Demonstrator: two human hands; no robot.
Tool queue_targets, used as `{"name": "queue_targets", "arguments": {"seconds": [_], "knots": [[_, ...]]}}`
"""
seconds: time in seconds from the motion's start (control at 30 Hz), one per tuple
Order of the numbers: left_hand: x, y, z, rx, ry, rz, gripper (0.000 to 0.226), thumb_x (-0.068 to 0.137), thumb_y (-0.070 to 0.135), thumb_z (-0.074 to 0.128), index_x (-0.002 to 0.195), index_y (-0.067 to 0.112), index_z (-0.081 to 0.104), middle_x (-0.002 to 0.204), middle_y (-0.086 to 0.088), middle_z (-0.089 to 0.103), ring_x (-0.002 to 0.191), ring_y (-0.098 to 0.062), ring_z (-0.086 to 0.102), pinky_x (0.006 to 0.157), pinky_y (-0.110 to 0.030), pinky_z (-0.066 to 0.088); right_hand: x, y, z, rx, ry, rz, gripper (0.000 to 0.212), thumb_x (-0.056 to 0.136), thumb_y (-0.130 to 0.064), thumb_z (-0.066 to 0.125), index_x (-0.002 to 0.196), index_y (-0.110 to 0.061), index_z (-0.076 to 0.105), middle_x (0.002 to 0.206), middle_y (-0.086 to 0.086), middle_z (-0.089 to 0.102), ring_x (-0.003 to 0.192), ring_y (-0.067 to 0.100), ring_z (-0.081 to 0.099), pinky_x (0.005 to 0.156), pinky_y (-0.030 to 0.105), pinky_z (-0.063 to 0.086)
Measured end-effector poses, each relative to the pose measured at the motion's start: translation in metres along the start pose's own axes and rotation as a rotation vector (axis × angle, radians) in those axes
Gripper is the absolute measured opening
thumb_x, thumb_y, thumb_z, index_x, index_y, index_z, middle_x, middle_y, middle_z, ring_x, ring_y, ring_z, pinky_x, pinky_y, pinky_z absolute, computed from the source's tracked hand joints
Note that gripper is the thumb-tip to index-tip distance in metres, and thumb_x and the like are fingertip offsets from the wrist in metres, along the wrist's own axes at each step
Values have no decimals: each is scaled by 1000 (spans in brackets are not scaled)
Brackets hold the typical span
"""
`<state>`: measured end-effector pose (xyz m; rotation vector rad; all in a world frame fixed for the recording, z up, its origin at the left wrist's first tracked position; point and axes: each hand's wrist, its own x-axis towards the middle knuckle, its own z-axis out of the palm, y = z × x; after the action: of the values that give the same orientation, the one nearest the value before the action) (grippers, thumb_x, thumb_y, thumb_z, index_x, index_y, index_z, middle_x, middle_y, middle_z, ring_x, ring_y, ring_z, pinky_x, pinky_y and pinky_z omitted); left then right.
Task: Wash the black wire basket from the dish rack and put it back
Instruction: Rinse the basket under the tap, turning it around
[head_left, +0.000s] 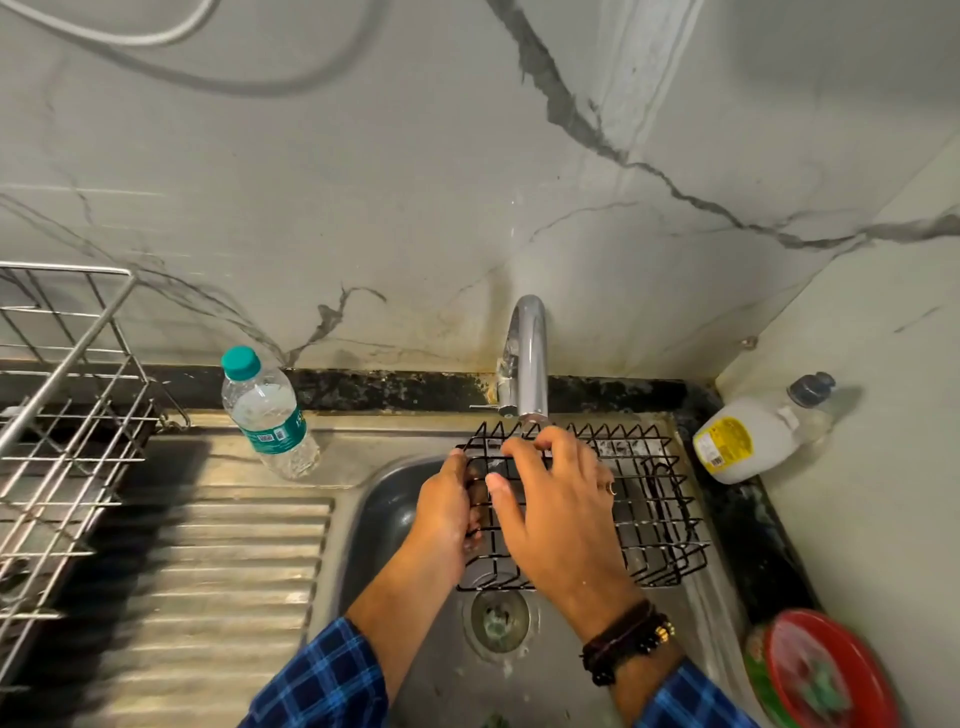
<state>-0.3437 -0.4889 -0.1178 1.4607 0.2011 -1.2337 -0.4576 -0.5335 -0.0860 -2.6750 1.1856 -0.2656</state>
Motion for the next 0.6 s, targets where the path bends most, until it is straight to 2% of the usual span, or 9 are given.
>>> {"name": "queue_targets", "arguments": {"seconds": [0.1,0.23,0.3,0.4,0.5,0.6], "knots": [[0,-2,-5,-40,20,19,43,105,45,40,74,19,54,44,5,37,36,-12,27,41,-20,19,4,4,2,74,-56,-31,45,96,-61,28,131,-40,47,138,-4,33,130,16,31,111,42,28],[0,-1,-18,-79,53,20,43,104,45,41,70,21,52,44,5,36,38,-12,26,40,-20,19,2,1,4,61,-151,-155,51,97,-62,29,146,-47,35,150,-4,27,141,16,23,118,43,20],[-1,0,-25,-89,62,29,42,104,47,40,71,23,51,46,6,36,37,-11,26,39,-19,18,3,4,5,18,-144,-148,53,98,-62,24,148,-47,31,151,-5,30,141,15,25,118,48,23],[-7,6,-40,-134,65,36,40,105,45,39,73,23,49,52,5,34,38,-9,25,36,-15,14,10,29,2,1,-37,-9,49,98,-57,23,138,-39,47,141,-8,44,134,14,37,110,54,34],[-9,12,-58,-125,95,20,40,105,45,42,74,21,50,48,5,33,43,-11,25,35,-15,14,11,50,5,116,17,12,39,100,-41,37,131,-28,56,134,-7,55,125,13,47,103,46,46],[-10,19,-71,-94,101,30,41,103,49,43,73,21,49,46,5,31,37,-10,23,34,-15,15,10,43,5,141,13,34,39,98,-34,47,135,-24,54,138,-4,53,126,15,47,103,41,48]]}}
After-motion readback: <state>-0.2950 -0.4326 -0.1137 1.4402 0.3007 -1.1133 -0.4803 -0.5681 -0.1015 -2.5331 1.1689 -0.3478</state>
